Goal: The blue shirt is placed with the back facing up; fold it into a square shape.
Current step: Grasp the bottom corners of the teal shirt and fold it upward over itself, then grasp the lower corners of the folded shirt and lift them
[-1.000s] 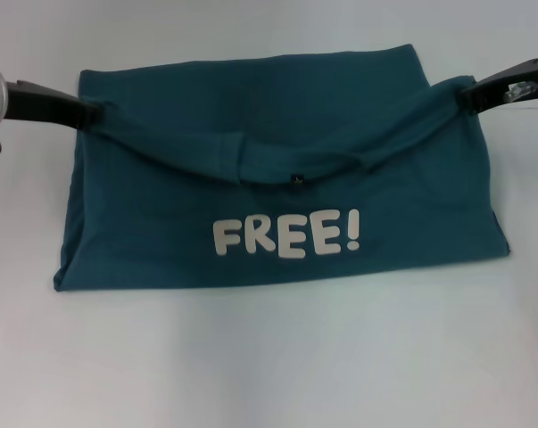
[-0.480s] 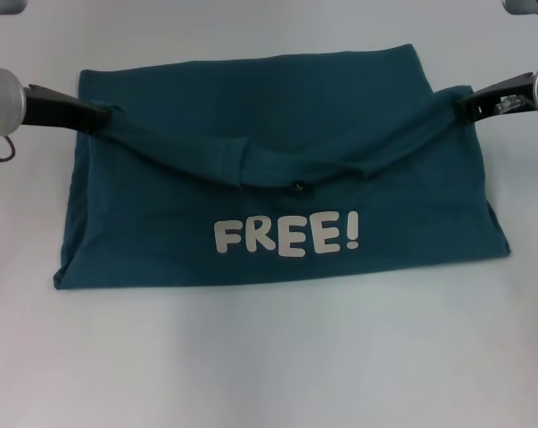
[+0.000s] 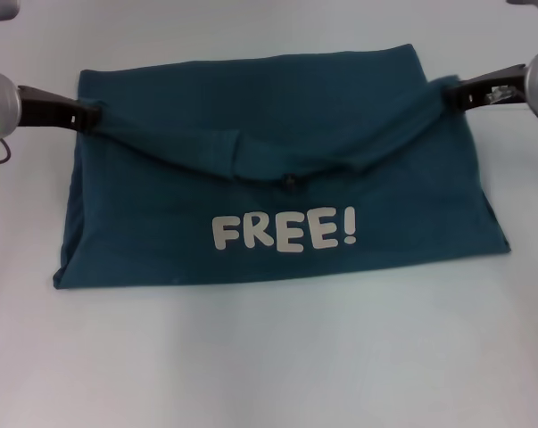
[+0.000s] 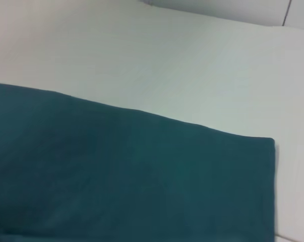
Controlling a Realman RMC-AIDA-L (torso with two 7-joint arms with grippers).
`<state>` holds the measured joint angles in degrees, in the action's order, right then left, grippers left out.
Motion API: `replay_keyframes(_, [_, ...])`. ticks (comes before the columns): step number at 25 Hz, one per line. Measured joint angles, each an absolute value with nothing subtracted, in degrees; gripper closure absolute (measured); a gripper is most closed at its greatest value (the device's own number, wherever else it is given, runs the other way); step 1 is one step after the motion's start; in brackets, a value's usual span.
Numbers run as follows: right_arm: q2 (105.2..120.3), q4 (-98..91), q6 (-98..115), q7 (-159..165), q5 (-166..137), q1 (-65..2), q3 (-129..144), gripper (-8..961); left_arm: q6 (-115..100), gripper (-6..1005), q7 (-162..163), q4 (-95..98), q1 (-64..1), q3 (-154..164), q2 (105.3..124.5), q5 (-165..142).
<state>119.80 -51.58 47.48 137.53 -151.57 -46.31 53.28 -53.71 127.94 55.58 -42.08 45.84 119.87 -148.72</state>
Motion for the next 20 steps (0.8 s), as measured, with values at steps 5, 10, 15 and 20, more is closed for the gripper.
replay_keyframes(5, [119.72, -50.9, 47.1, 138.3, -151.8, -46.8, 54.3, 796, -52.9, 864, 128.3, 53.7, -42.3, 45.6, 119.73, -148.7])
replay_keyframes(10, [119.52, -50.8, 46.7, 138.9, -152.0, -46.7, 54.5, 565, -52.1, 778, 128.4, 53.3, -42.4, 45.6, 119.62, -148.5])
replay_keyframes(15, [119.52, -50.8, 46.4, 138.7, -152.0, -46.3, 54.6, 357, -52.1, 447, 128.6, 53.2, -42.8, 45.7, 119.61, -148.6])
replay_keyframes(20, [119.53, -50.8, 46.8, 138.4, -152.1, -45.9, 54.6, 231, -53.6, 241, 130.7, 53.7, -42.9, 46.0, 118.85, -149.4])
